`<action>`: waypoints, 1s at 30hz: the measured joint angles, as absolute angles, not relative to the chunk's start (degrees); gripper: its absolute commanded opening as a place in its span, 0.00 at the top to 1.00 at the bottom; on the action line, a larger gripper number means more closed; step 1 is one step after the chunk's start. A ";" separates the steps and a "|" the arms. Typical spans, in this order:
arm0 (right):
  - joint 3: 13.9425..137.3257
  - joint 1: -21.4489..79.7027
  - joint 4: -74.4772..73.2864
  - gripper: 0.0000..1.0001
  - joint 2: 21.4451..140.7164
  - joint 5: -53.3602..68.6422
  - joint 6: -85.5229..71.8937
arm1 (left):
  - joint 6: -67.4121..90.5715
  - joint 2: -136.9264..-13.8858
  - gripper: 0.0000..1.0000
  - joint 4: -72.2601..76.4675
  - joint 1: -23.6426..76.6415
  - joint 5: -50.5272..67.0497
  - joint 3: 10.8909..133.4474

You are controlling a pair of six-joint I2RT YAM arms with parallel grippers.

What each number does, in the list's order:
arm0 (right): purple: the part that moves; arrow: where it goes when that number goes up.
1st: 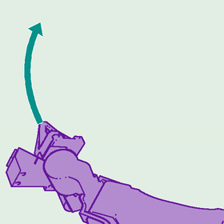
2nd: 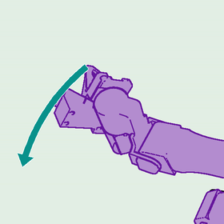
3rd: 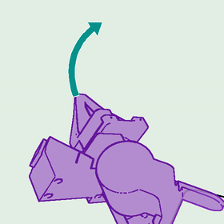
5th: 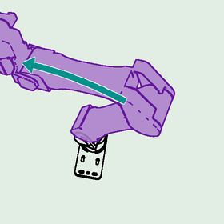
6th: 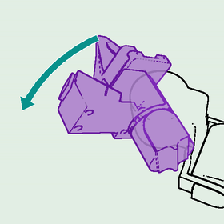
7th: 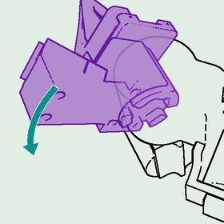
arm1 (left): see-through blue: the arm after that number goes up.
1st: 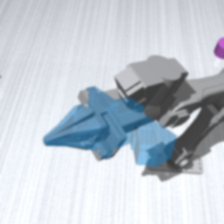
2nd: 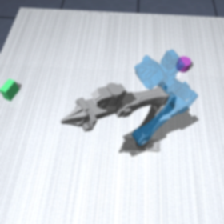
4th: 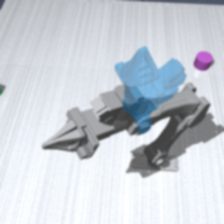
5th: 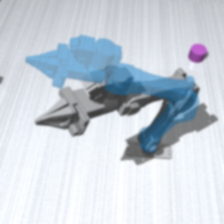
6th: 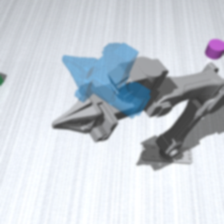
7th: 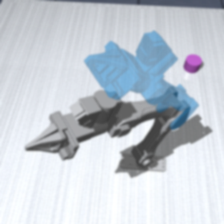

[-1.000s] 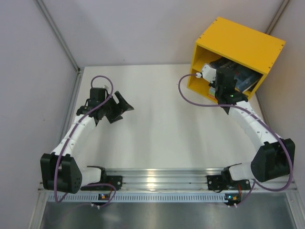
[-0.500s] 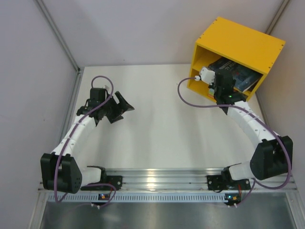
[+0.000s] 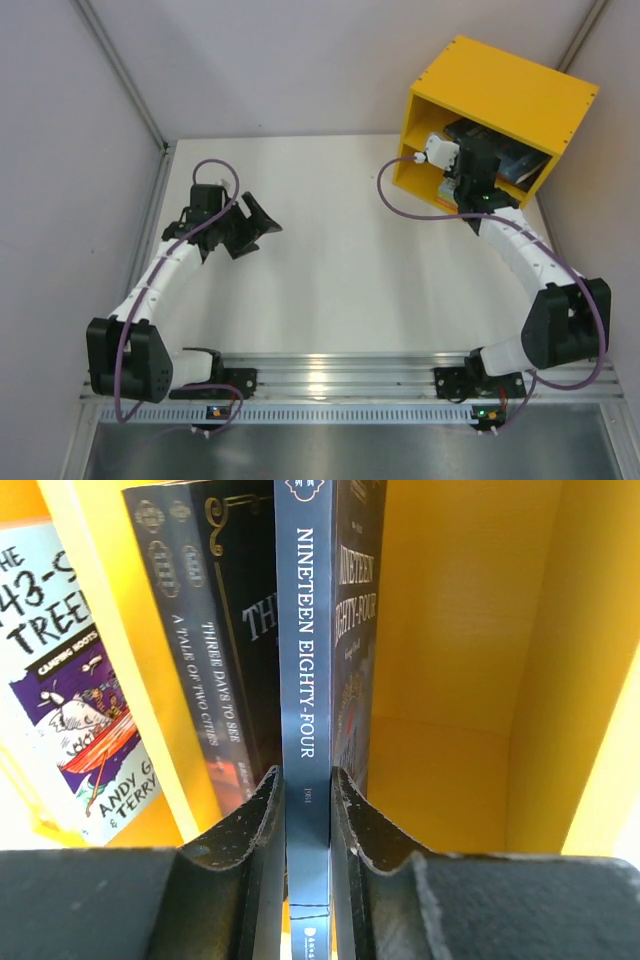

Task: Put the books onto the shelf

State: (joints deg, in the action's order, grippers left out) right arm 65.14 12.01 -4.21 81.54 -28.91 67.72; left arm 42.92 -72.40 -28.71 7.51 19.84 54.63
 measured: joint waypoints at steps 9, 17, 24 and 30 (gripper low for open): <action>65.71 10.41 -9.26 0.58 80.36 -27.62 62.54 | 42.92 -72.73 0.12 -28.69 7.51 19.66 55.27; 66.52 10.37 -13.72 0.84 76.99 -26.33 59.11 | 42.89 -73.01 0.12 -28.71 7.51 19.64 55.53; 66.50 10.20 -13.65 1.00 76.88 -25.78 59.64 | 42.65 -73.01 0.12 -29.19 7.51 19.51 57.25; 66.43 9.80 -11.46 1.00 76.99 -26.06 60.95 | 42.24 -73.01 0.13 -29.23 7.46 19.49 58.04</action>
